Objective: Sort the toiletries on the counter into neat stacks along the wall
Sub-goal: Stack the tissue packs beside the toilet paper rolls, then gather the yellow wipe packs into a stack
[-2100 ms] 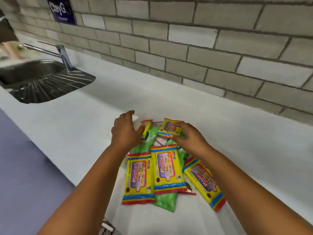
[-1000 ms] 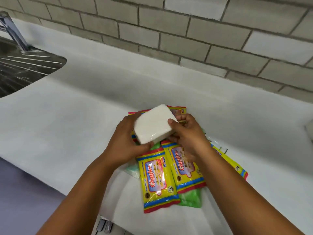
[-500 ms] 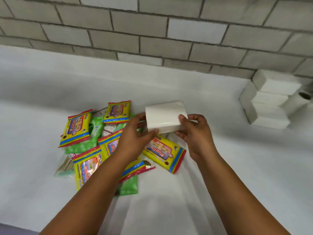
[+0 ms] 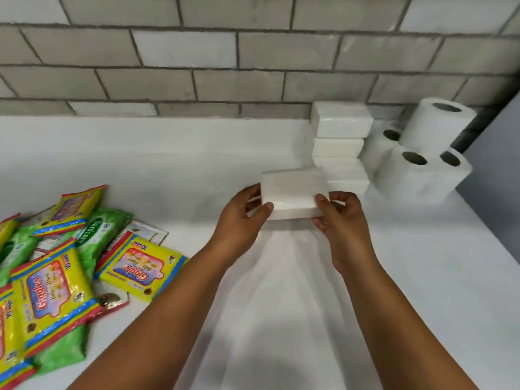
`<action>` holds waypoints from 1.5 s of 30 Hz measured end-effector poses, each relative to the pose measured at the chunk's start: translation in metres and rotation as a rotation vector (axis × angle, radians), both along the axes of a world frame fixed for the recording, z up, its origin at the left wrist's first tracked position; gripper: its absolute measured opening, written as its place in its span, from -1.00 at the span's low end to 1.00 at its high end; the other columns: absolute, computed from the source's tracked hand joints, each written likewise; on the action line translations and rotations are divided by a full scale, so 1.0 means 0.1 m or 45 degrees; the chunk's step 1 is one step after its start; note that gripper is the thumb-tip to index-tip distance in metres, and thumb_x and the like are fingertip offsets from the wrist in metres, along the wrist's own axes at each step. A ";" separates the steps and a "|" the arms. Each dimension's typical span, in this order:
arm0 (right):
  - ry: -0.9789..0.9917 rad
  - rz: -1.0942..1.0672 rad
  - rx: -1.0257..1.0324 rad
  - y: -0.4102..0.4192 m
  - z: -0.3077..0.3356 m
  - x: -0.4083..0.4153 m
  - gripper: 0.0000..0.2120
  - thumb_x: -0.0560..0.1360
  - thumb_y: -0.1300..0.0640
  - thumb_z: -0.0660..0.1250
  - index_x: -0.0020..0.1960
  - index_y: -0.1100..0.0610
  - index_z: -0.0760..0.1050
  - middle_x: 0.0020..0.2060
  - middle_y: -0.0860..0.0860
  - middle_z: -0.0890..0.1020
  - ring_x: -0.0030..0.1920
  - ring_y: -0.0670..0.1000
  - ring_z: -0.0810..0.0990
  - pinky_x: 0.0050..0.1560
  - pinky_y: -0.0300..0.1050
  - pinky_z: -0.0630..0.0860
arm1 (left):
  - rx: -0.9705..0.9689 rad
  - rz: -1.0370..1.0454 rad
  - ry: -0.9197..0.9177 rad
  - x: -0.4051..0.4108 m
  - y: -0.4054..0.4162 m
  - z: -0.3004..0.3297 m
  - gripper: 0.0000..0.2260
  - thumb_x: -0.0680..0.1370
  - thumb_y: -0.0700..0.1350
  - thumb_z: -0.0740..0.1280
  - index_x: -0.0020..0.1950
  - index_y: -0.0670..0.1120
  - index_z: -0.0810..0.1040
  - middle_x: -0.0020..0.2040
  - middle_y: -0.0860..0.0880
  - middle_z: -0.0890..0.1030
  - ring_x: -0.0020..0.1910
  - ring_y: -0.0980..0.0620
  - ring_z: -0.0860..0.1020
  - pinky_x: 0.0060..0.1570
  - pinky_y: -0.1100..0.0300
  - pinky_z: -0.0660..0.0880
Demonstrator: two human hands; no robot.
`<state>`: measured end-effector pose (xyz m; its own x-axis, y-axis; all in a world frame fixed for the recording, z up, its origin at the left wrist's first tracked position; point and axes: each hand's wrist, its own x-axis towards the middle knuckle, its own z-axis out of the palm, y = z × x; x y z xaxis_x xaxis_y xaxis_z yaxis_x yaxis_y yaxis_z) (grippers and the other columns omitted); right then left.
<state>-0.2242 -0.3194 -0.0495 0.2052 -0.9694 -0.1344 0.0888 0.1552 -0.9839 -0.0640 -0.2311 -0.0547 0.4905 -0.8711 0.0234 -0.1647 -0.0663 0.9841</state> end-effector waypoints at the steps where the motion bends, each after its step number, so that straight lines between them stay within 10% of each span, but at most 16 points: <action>1: 0.032 -0.024 -0.045 -0.09 0.00 -0.10 -0.81 0.46 0.00 0.43 0.01 -0.07 0.46 0.08 0.04 0.61 0.11 0.03 0.61 0.14 -0.04 0.57 | 0.005 -0.014 0.008 -0.08 -0.13 0.02 -0.63 0.57 -0.08 0.35 0.38 0.05 0.45 0.24 0.16 0.58 0.23 0.20 0.53 0.26 0.13 0.48; 6: 0.176 -0.148 -0.226 -0.53 0.06 -0.40 -0.79 0.51 -0.01 0.39 0.11 -0.04 0.46 0.03 -0.17 0.57 0.05 -0.17 0.55 -0.07 -0.31 0.44 | 0.053 -0.077 0.041 -0.33 -0.74 0.10 -0.58 0.50 -0.02 0.37 0.36 0.10 0.46 0.22 0.14 0.60 0.21 0.14 0.56 0.22 0.11 0.50; 24: 0.348 -0.231 -0.237 -1.36 -0.24 -0.38 -0.77 0.53 -0.06 0.32 0.15 -0.03 0.48 0.03 -0.10 0.58 0.11 -0.03 0.55 0.09 -0.11 0.48 | 0.101 -0.080 0.048 -0.39 -1.62 0.03 -0.66 0.55 -0.14 0.36 0.32 0.02 0.50 0.19 0.13 0.61 0.11 0.12 0.61 0.01 0.19 0.53; 33: 0.578 -0.273 -0.404 -1.23 -0.12 -0.42 -0.47 0.52 -0.12 0.32 0.41 0.08 0.35 0.34 0.00 0.47 0.36 0.02 0.41 0.34 -0.08 0.36 | 0.186 -0.009 0.054 -0.45 -1.50 0.17 -0.49 0.55 -0.02 0.37 0.47 0.00 0.31 0.35 0.10 0.44 0.28 0.06 0.48 0.16 0.16 0.45; 45: 0.827 0.000 -0.855 -0.21 0.01 0.01 -0.57 0.49 -0.10 0.35 0.28 0.09 0.47 0.20 0.02 0.57 0.26 0.07 0.47 0.32 -0.08 0.36 | 0.176 0.129 -0.083 -0.25 -0.51 0.34 -0.60 0.57 0.03 0.32 0.40 0.05 0.39 0.38 0.16 0.42 0.30 0.15 0.43 0.10 0.24 0.35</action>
<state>-0.2228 -0.3404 -0.0481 0.2862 -0.8855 0.3659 -0.5098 -0.4641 -0.7243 -0.0886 -0.2823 -0.0210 0.5772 -0.8145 -0.0587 -0.2138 -0.2200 0.9518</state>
